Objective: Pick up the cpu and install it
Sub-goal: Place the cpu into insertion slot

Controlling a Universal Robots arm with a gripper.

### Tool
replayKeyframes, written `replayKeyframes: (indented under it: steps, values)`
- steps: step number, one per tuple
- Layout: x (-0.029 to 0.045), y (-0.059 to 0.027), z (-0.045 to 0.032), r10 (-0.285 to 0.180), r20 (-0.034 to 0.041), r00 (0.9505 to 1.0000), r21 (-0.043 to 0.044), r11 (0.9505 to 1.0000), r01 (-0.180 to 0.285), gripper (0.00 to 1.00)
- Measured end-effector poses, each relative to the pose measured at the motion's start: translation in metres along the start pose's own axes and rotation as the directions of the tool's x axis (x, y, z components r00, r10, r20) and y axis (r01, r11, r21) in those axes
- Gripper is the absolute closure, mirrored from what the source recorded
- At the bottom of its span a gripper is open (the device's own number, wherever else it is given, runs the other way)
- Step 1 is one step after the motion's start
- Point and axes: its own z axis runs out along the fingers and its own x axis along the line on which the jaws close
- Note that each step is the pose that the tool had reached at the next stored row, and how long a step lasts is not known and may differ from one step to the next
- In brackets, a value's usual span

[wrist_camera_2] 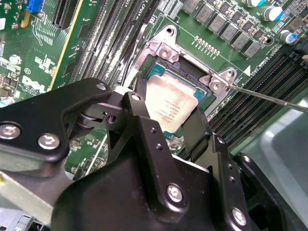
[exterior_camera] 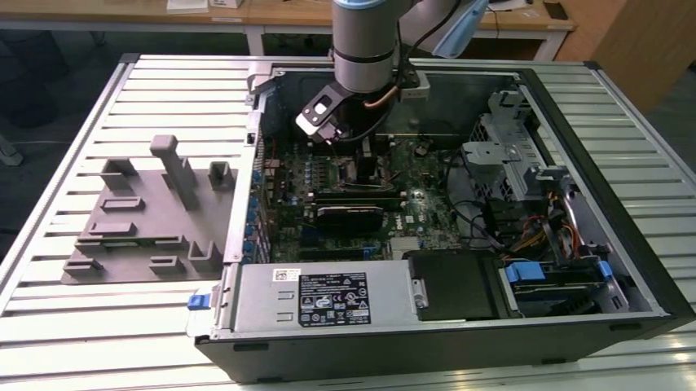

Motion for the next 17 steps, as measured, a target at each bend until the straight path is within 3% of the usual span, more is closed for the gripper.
replayKeyframes:
  steps: [17]
  values:
    - [0.0015,0.0002,0.0051,0.024,0.0014,0.9997,0.001,0.9997,-0.024,0.46]
